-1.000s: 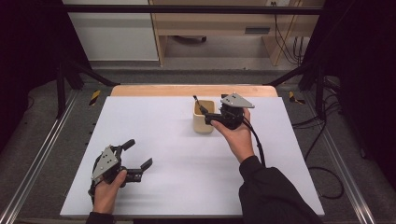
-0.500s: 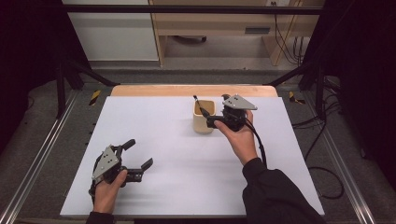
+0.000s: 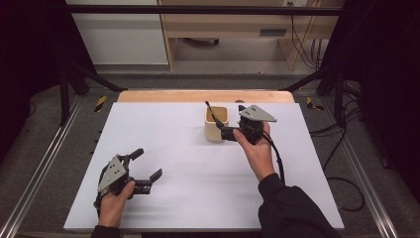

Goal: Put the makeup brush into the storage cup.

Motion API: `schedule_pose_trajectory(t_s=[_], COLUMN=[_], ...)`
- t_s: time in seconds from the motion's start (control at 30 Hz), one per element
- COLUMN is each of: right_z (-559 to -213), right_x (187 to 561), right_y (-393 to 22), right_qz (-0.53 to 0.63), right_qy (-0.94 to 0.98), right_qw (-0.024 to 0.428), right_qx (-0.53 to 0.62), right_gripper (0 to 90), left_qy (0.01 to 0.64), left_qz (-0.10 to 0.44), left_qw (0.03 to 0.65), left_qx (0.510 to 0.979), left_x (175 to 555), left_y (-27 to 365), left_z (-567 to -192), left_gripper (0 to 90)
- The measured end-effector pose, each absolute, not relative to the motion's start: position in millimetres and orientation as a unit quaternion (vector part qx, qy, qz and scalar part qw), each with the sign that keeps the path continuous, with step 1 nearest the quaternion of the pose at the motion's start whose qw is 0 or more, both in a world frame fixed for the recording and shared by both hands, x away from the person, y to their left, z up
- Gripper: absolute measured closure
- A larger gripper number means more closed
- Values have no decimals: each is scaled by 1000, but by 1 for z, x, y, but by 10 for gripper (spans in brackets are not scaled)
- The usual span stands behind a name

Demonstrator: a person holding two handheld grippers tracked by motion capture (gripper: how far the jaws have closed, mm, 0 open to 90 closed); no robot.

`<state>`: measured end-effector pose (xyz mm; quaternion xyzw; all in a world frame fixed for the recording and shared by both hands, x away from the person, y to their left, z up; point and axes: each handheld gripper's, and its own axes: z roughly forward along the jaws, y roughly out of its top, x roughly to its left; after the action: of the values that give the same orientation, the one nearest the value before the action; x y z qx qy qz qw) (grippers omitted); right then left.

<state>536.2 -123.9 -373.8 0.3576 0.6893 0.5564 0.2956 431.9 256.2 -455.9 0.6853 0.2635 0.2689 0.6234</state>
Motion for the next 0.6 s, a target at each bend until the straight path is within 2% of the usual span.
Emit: schedule_pose_trajectory(t_s=[0.6], right_z=[-374], right_x=[522], right_y=[-128], right_qz=[555], right_qy=[695], right_qw=[294], right_qx=[349], right_gripper=[65], left_qy=[263], left_qz=[268], left_qw=[623], left_qx=[686], left_x=[431], left_y=[256], left_z=[-456], left_gripper=[23])
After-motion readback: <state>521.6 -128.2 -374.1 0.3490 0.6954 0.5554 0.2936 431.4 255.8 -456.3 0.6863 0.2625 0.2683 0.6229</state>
